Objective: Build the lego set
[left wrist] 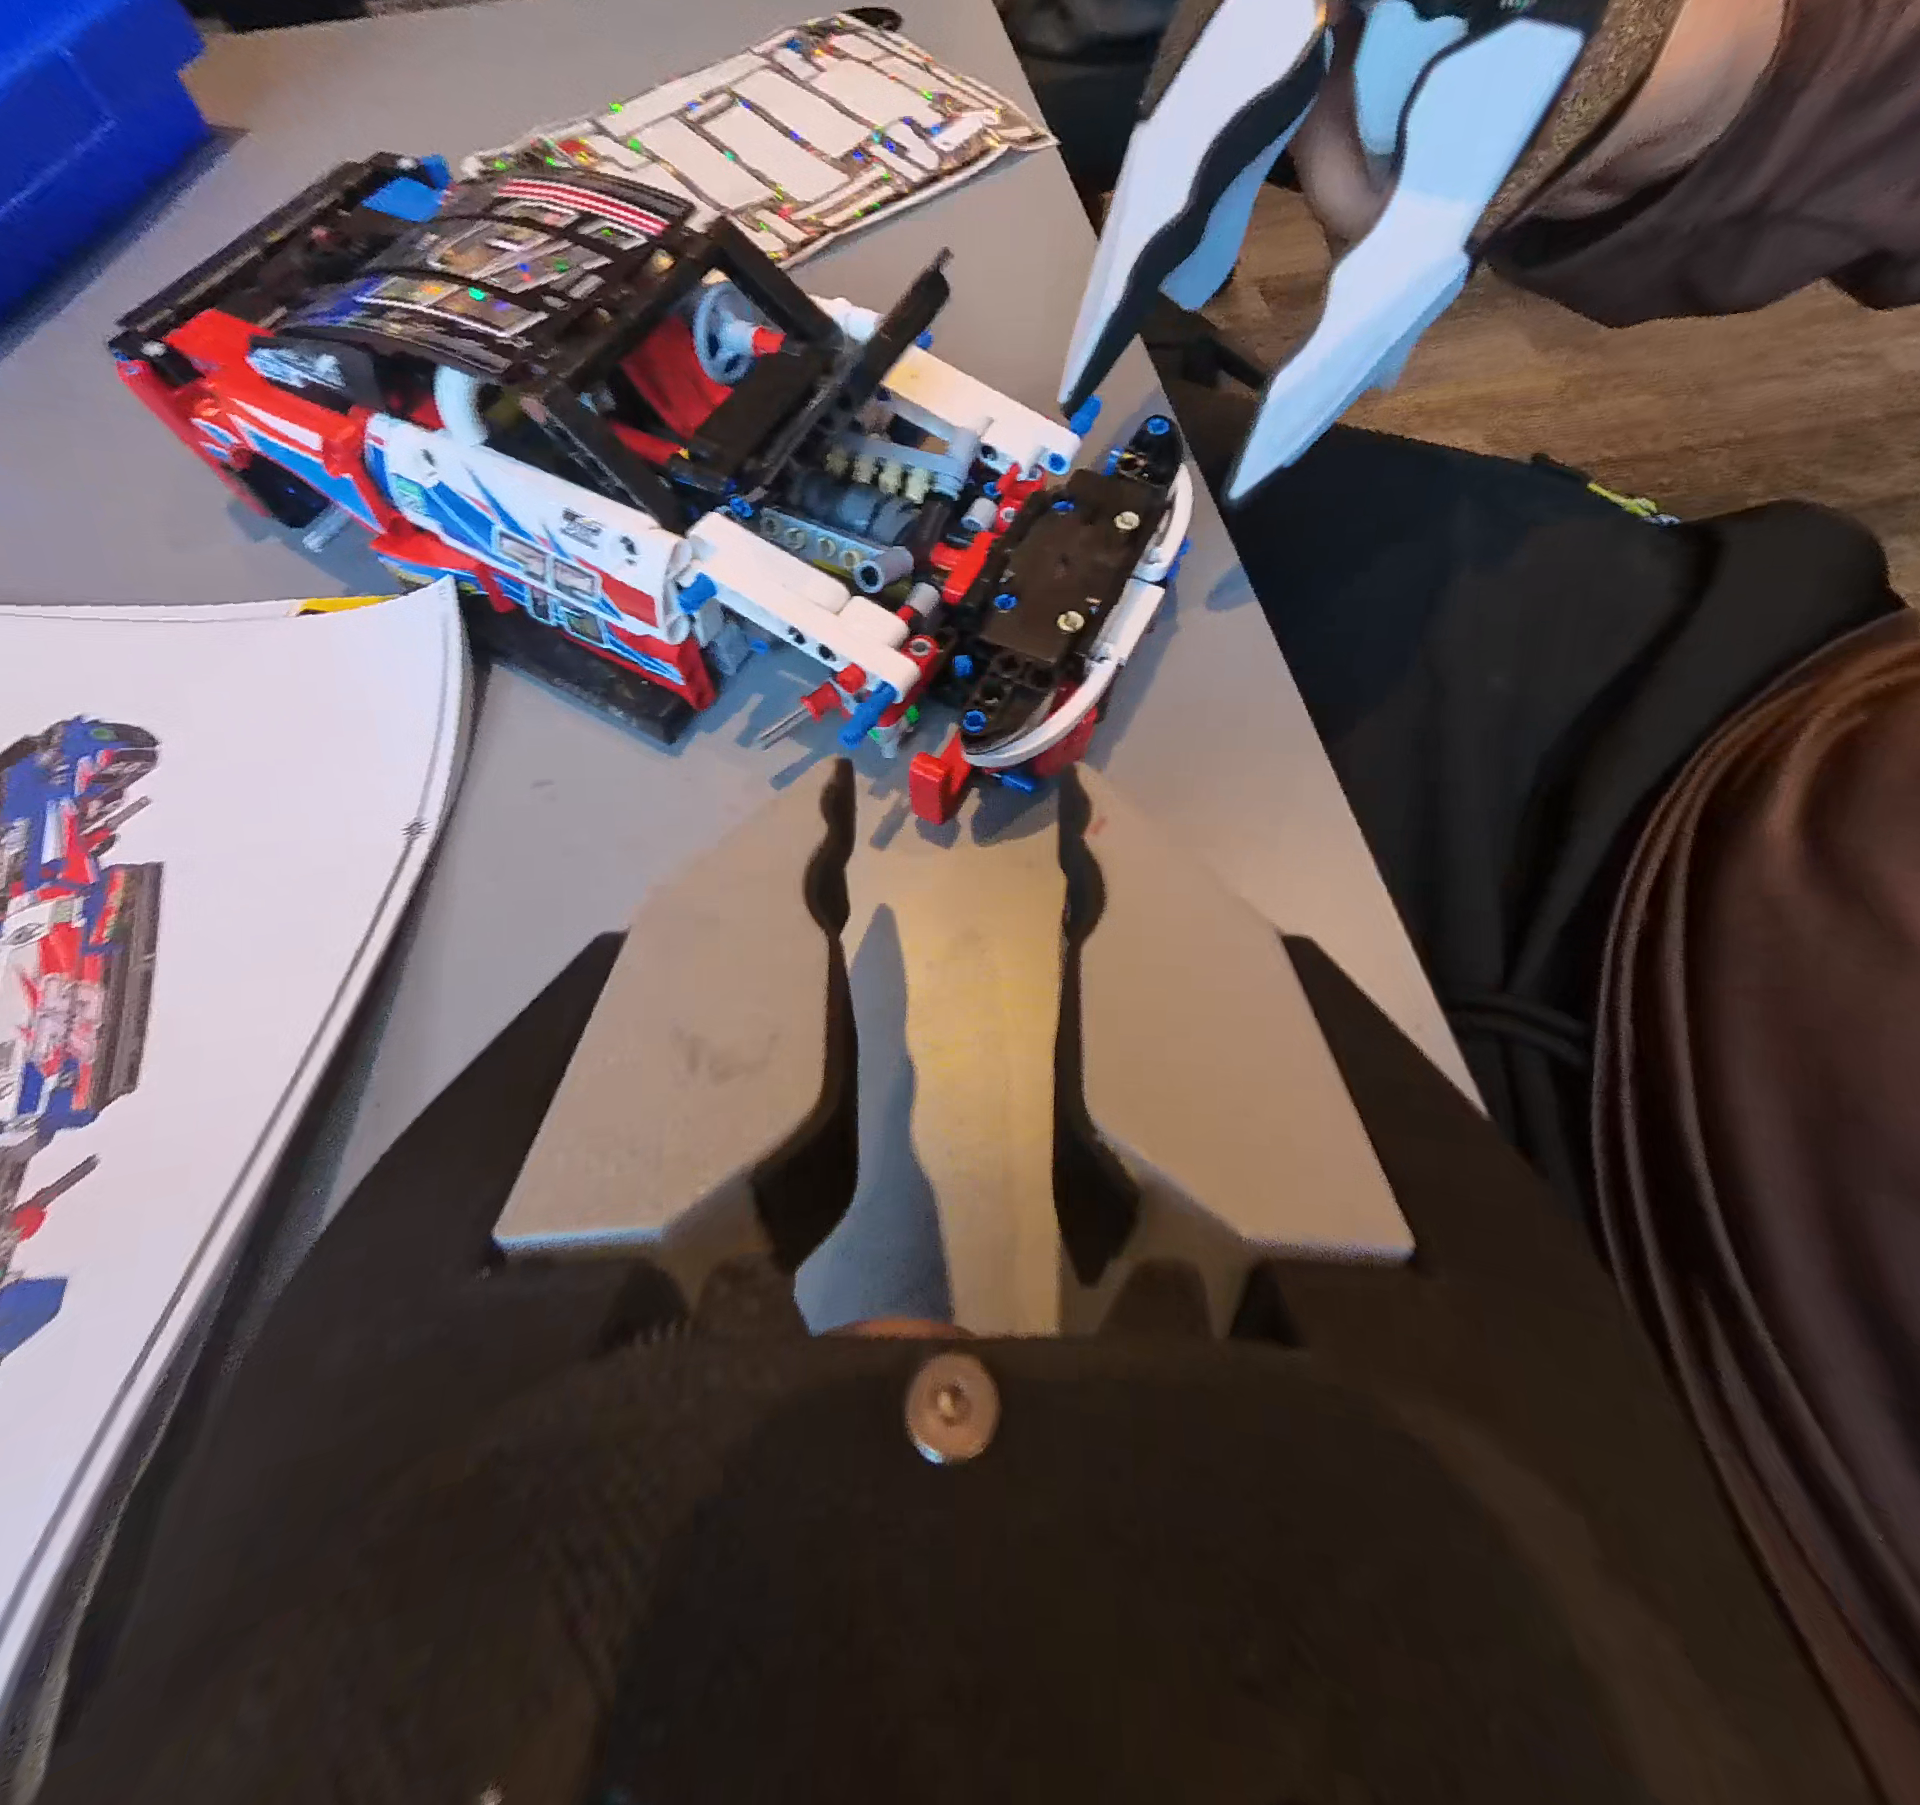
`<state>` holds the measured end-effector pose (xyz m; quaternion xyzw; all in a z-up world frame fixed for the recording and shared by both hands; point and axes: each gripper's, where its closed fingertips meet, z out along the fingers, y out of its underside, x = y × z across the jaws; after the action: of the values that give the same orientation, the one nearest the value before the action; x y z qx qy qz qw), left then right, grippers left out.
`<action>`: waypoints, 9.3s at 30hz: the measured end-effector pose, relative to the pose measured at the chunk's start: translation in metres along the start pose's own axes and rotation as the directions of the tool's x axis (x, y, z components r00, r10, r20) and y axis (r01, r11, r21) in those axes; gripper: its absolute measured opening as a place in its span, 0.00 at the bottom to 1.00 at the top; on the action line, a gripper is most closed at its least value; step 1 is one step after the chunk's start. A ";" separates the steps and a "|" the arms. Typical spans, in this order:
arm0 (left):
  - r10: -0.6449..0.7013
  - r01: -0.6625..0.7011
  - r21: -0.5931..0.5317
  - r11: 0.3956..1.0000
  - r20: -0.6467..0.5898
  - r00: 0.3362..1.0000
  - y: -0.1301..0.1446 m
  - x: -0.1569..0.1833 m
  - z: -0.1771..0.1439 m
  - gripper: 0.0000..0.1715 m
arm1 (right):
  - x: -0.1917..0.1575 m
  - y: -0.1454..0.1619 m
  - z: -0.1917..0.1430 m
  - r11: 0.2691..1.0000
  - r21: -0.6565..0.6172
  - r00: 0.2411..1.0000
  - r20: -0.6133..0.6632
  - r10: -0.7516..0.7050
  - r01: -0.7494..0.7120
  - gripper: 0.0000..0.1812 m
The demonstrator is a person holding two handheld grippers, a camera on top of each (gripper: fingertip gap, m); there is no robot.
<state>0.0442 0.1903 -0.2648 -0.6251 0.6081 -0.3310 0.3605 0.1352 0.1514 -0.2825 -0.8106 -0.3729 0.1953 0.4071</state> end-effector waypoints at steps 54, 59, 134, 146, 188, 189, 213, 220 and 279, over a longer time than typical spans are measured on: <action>0.006 0.013 -0.101 0.995 0.189 0.982 0.029 -0.030 -0.018 0.29 | -0.048 -0.025 0.020 0.686 -0.138 0.664 -0.176 -0.727 0.714 0.11; -0.275 0.322 -0.045 0.946 0.418 0.866 0.047 -0.057 -0.064 0.36 | -0.019 -0.045 -0.017 0.850 0.089 0.846 -0.193 -0.497 0.519 0.11; -0.137 0.275 -0.104 0.956 0.672 0.728 0.045 -0.169 -0.101 0.31 | 0.035 -0.204 0.194 0.713 -0.273 0.763 0.183 -0.620 0.645 0.00; -0.511 0.366 0.378 0.850 0.761 0.400 0.067 -0.172 -0.191 0.00 | -0.006 -0.314 0.068 0.851 0.146 0.856 0.048 -0.515 0.504 0.11; -0.364 0.393 -0.198 0.898 0.169 0.916 0.029 -0.041 0.035 0.14 | 0.226 -0.027 0.004 0.979 0.035 0.966 0.174 0.190 -0.199 0.47; -0.315 0.358 -0.209 0.910 0.212 0.925 0.028 -0.053 0.031 0.28 | 0.232 -0.029 0.001 0.979 0.058 0.972 0.146 0.184 -0.194 0.45; -0.042 0.117 -0.442 0.889 0.177 0.983 0.055 -0.158 -0.007 0.25 | 0.228 -0.060 -0.005 0.961 0.221 0.978 0.162 0.135 -0.169 0.40; -0.240 0.266 -0.318 0.910 0.118 0.963 0.048 -0.159 -0.010 0.10 | 0.224 -0.058 -0.003 0.960 0.217 0.976 0.164 0.142 -0.176 0.39; -0.407 0.420 -0.264 0.868 0.106 0.907 0.060 -0.159 -0.010 0.00 | 0.210 -0.064 -0.024 0.952 0.262 0.981 0.153 0.121 -0.159 0.36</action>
<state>-0.0020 0.3488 -0.3070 -0.7931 0.4922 -0.2958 0.2032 0.2572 0.3245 -0.2191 -0.7560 -0.3105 0.3275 0.4741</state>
